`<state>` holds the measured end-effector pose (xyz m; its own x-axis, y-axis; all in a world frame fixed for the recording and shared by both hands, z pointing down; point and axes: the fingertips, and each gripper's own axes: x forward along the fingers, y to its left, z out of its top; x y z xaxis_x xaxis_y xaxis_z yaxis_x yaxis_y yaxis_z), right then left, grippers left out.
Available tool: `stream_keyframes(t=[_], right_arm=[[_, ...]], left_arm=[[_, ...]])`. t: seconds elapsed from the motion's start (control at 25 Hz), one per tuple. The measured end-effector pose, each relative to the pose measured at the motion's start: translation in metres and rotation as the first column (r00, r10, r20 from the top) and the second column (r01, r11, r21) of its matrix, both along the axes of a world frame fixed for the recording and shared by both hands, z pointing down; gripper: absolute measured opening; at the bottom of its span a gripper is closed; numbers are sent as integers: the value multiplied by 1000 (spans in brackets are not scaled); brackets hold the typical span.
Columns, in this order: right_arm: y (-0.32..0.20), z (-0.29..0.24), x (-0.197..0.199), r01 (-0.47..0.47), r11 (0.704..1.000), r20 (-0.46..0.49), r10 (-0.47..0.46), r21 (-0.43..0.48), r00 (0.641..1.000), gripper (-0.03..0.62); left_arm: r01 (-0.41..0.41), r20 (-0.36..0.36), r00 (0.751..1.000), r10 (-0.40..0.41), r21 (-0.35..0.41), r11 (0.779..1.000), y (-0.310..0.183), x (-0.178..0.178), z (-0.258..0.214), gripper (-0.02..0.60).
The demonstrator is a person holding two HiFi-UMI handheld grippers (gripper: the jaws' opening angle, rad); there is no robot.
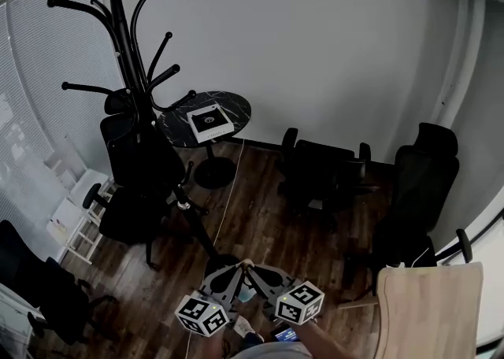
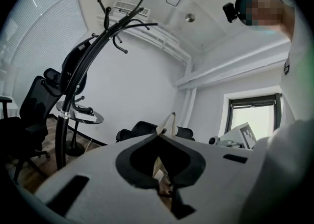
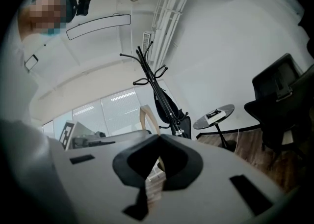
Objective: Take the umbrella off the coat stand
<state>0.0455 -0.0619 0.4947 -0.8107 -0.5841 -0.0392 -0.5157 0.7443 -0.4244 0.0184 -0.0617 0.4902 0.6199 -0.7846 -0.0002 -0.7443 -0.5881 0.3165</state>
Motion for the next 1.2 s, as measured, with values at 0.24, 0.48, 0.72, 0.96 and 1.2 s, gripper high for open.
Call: stream_keyframes(t=[0.24,0.48,0.72,0.96,1.2], right_arm=[[26,-5,21,-17,1000,-25,18,20,1000,12],[46,-2,41,-35,999,-43,36,26,998,12],[55,1,53,-51,998,-60,53,28,997,12],[56,6,54,-61,998,-73,63,30,995,12],[57,2,49,-69,997,-84,73,44,994,12]], left_arm=[[-2,-36,999,2,1,1000,24,18,-5,20],[-26,-43,999,26,-8,1000,44,40,0,20],[-45,-65,997,44,-8,999,52,50,4,20],[-50,-67,997,49,-5,999,51,51,8,20],[-54,-72,996,54,0,999,51,46,3,20]])
